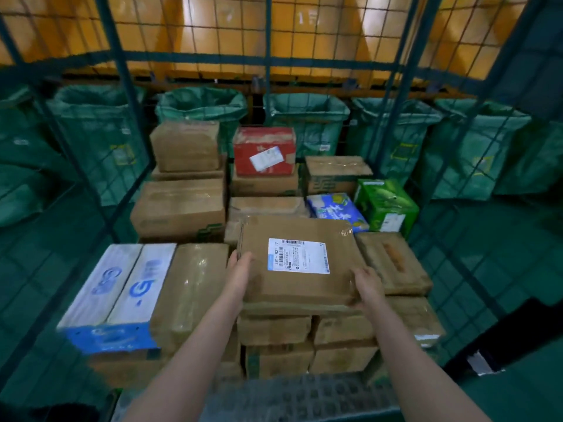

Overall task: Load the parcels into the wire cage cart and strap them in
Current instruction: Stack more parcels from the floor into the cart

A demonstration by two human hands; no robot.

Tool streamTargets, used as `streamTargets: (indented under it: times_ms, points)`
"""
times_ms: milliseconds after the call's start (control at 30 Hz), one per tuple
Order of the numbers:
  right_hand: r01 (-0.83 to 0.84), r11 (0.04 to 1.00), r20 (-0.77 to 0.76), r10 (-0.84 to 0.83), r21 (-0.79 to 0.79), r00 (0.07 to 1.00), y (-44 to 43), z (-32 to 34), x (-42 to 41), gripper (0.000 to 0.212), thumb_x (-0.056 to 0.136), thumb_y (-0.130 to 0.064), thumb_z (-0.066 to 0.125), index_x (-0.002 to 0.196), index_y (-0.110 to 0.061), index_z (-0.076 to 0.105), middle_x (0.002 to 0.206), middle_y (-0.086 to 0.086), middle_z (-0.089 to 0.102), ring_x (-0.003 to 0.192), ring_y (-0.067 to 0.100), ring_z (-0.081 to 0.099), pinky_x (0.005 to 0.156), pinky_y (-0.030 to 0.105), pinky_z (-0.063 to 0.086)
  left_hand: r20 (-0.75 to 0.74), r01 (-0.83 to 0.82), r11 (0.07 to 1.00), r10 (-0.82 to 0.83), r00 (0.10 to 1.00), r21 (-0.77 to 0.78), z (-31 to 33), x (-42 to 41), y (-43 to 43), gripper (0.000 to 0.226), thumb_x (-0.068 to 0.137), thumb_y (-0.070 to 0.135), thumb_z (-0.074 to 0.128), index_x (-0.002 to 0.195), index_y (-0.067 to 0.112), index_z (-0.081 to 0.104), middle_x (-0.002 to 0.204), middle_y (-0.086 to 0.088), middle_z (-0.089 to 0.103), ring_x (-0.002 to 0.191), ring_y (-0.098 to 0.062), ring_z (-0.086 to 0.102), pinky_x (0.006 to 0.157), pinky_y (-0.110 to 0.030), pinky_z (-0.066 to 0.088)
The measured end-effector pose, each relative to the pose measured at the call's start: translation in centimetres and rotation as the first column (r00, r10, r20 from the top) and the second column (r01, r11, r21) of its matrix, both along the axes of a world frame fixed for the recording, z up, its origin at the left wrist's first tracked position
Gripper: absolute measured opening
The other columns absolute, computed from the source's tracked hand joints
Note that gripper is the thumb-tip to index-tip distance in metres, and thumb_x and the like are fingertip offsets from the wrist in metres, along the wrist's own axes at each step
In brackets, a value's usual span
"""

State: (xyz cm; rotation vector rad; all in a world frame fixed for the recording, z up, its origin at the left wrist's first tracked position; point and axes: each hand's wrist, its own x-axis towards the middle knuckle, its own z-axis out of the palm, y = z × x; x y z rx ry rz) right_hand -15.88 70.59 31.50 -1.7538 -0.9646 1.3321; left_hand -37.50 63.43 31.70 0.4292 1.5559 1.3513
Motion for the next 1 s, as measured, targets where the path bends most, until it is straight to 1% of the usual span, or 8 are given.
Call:
streamTargets:
  times_ms: [67,167,267,400,467,600,700,1000]
  points:
    - [0.001,1.0,0.002,-0.001,0.009,1.0,2.5,0.9,0.2,0.021,0.095,-0.02,0.047,0.114,-0.012,0.051,0.102,0.007,0.05,0.095,0.03,0.052,0.093,0.053,0.046,0.007,0.01,1.0,-0.01,1.0,-0.011,0.5,-0.2,3.6,0.075,0.055,0.051,0.056,0.128,0.032,0.047,0.127,-0.008,0.058,0.114,-0.033,0.057,0.099,-0.047,0.045]
    - [0.007,1.0,0.008,-0.008,0.029,1.0,6.4,1.2,0.9,0.038,0.088,-0.034,0.048,0.122,-0.018,0.051,0.115,0.007,0.057,0.108,0.033,0.055,0.096,0.053,0.046,-0.035,0.048,0.999,-0.048,0.998,-0.001,1.9,0.4,8.1,0.054,0.074,0.044,0.055,0.125,0.028,0.05,0.112,-0.009,0.063,0.104,-0.032,0.061,0.087,-0.041,0.049]
    - [0.044,0.998,-0.024,-0.042,0.054,0.999,10.9,1.6,1.8,0.026,0.091,-0.031,0.048,0.117,-0.027,0.048,0.113,0.006,0.058,0.102,0.03,0.056,0.094,0.052,0.047,-0.097,0.046,0.999,-0.045,0.994,0.014,3.4,1.2,12.8,0.041,0.081,0.038,0.052,0.12,0.028,0.052,0.11,-0.004,0.062,0.104,-0.03,0.059,0.091,-0.043,0.05]
    - [0.023,0.995,0.056,-0.028,0.096,0.998,17.9,3.7,2.8,0.041,0.094,-0.022,0.046,0.133,-0.009,0.048,0.131,0.015,0.054,0.116,0.034,0.052,0.1,0.041,0.042,-0.15,0.042,0.994,-0.026,0.988,0.101,5.1,2.6,19.9,0.032,0.087,0.028,0.05,0.119,0.027,0.051,0.115,-0.005,0.061,0.097,-0.026,0.058,0.084,-0.04,0.05]
    - [0.001,0.993,0.098,-0.013,0.119,0.995,21.6,5.2,3.1,0.043,0.094,-0.02,0.045,0.135,-0.008,0.047,0.133,0.014,0.053,0.119,0.034,0.051,0.097,0.037,0.042,-0.191,0.018,0.994,0.002,0.982,0.104,6.1,3.2,23.8,0.037,0.09,0.027,0.05,0.127,0.024,0.048,0.115,-0.003,0.058,0.095,-0.026,0.056,0.086,-0.038,0.048]
    - [-0.053,0.985,0.146,0.028,0.165,0.989,31.5,6.3,4.2,0.039,0.091,-0.022,0.044,0.127,-0.008,0.053,0.126,0.017,0.058,0.113,0.037,0.055,0.094,0.048,0.047,-0.201,-0.056,0.995,0.072,0.977,0.083,7.4,4.8,32.2,0.038,0.089,0.028,0.054,0.124,0.016,0.046,0.115,-0.007,0.06,0.097,-0.029,0.06,0.084,-0.039,0.049]
    - [-0.055,0.977,0.115,0.032,0.205,0.993,38.4,6.7,4.8,0.035,0.088,-0.018,0.046,0.12,-0.007,0.057,0.114,0.017,0.062,0.101,0.032,0.058,0.091,0.042,0.049,-0.223,-0.09,0.989,0.115,0.968,0.122,7.0,5.4,37.6,0.05,0.089,0.028,0.057,0.133,0.008,0.041,0.12,-0.007,0.058,0.103,-0.025,0.058,0.092,-0.039,0.048]
    - [-0.126,0.955,0.215,0.068,0.27,0.974,55.7,6.4,4.5,0.028,0.092,-0.016,0.043,0.113,-0.013,0.061,0.111,0.011,0.063,0.101,0.033,0.058,0.088,0.039,0.049,-0.343,-0.072,0.991,0.107,0.933,0.112,6.1,5.0,53.9,0.058,0.088,0.03,0.058,0.14,0.012,0.039,0.131,-0.006,0.05,0.114,-0.025,0.051,0.098,-0.041,0.044]
